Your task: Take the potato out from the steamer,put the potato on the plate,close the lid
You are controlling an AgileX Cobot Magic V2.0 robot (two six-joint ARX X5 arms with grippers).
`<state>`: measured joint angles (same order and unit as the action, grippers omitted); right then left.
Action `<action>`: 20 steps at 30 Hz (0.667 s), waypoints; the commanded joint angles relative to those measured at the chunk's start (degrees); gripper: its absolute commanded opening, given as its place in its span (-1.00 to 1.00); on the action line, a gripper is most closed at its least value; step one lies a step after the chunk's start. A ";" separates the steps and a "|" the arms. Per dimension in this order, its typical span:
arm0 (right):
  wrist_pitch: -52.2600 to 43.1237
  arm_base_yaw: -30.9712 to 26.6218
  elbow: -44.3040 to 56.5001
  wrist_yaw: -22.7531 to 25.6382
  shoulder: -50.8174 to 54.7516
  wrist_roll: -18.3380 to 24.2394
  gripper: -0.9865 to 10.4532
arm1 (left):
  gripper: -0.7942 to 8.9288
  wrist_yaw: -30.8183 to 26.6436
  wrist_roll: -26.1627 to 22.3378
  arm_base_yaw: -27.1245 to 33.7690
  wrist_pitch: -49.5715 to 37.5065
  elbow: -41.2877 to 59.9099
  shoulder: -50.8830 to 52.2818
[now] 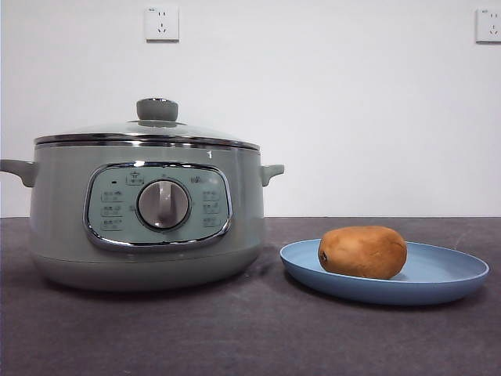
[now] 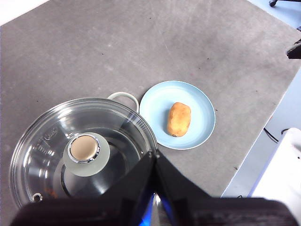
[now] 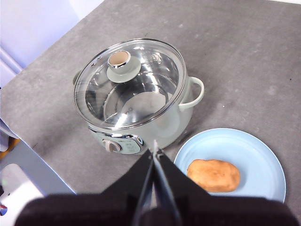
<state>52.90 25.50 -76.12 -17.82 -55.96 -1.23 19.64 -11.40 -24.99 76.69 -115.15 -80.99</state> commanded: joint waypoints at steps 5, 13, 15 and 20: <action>-0.13 0.04 0.09 0.15 0.11 0.04 -0.83 | -0.84 -5.42 -1.25 0.96 1.42 0.24 1.68; -0.11 0.04 0.09 0.13 0.11 0.04 -0.83 | -0.84 -5.86 5.22 2.67 -15.28 9.18 9.18; -0.11 0.04 0.09 0.15 0.11 0.04 -0.83 | -0.84 -5.86 5.31 2.67 -17.70 13.79 11.50; -0.11 0.04 0.09 0.13 0.15 0.04 -0.83 | -0.84 -5.77 7.08 2.86 -28.92 31.21 20.22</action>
<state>52.95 25.50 -76.12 -17.82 -55.90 -1.23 13.72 -5.76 -22.26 50.68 -88.97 -63.11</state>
